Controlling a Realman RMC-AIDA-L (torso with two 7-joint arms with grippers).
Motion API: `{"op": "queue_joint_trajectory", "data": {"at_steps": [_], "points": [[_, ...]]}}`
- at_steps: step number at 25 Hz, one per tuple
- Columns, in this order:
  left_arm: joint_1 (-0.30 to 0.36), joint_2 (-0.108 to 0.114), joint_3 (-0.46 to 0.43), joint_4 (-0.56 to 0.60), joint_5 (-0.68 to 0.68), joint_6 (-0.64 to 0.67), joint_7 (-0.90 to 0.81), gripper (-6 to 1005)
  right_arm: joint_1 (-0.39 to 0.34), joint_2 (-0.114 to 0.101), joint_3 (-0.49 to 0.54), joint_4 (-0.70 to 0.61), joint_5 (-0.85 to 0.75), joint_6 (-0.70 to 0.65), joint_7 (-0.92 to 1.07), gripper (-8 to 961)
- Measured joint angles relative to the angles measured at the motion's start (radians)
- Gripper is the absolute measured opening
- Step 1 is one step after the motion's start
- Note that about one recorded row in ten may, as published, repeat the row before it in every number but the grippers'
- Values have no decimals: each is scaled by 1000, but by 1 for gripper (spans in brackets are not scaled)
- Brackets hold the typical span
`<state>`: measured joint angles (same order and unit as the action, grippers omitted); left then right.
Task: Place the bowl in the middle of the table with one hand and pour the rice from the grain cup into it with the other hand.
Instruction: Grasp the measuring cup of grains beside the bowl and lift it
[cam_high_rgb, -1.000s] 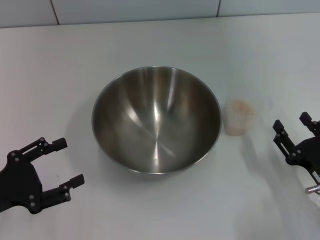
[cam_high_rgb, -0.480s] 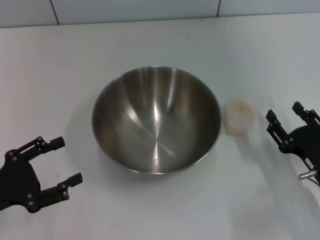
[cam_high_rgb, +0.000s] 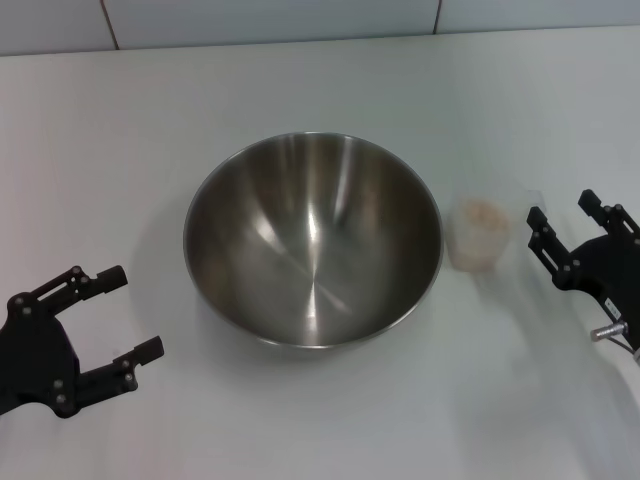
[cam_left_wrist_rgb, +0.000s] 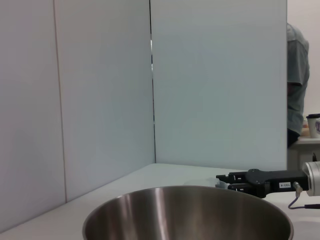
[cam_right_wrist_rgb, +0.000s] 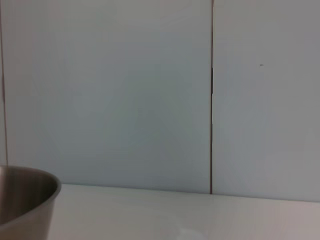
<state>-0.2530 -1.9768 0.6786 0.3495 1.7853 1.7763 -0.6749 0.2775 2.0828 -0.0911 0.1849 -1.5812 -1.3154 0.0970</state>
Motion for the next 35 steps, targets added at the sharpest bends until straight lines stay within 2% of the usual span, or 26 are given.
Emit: {"op": "queue_joint_trajectory", "data": {"at_steps": [15,35], "points": [[-1,-6,-29,0,0,3,0,815,73,1,2,-35,1,76,29,616],[-9,-7,-36,2,0,3,-3,814,76,4,2,-34,1,72,38,587]]}}
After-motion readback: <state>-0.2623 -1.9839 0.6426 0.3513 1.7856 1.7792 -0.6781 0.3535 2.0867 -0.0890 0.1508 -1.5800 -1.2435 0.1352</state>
